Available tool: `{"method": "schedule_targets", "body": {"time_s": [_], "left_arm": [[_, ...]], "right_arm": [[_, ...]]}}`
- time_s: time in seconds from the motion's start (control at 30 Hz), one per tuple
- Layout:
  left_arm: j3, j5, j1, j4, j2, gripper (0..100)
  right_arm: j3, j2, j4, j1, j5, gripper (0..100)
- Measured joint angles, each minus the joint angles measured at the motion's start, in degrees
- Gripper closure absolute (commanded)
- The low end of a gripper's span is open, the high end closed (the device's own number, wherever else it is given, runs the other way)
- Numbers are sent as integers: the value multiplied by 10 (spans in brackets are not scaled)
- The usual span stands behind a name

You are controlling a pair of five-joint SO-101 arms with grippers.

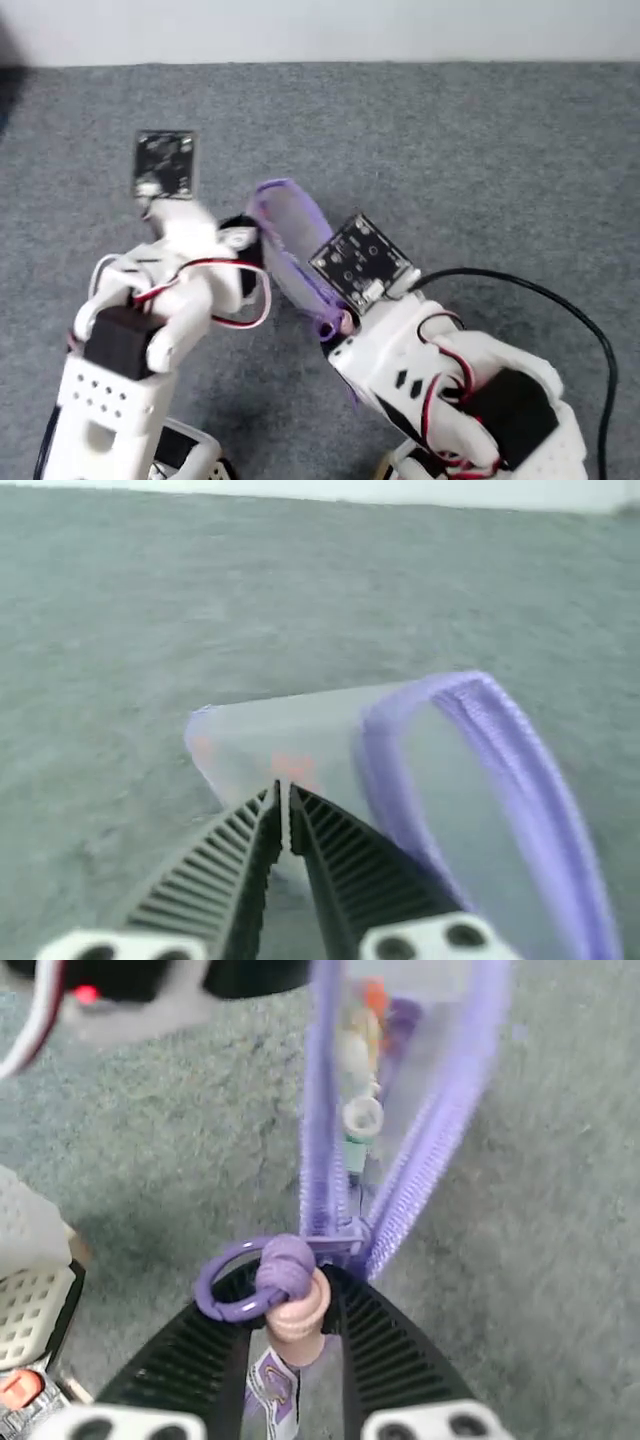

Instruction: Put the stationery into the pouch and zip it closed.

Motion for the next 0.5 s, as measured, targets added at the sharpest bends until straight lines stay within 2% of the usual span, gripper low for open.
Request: {"method": "schedule_targets", "body": {"time_s": [0.23,0.3,0.43,0.5], "left_arm": [[-54,0,89,-18,78,979],[-54,0,113,-19,97,932],[-54,0,149,-21,105,778],[-54,0,162,-21,105,746]], "right_arm": [[104,-123,0,0,-2,991],[128,-159,0,2,-3,991],[162,-215,0,44,-3,991],[173,-236,0,62,-3,991]]}}
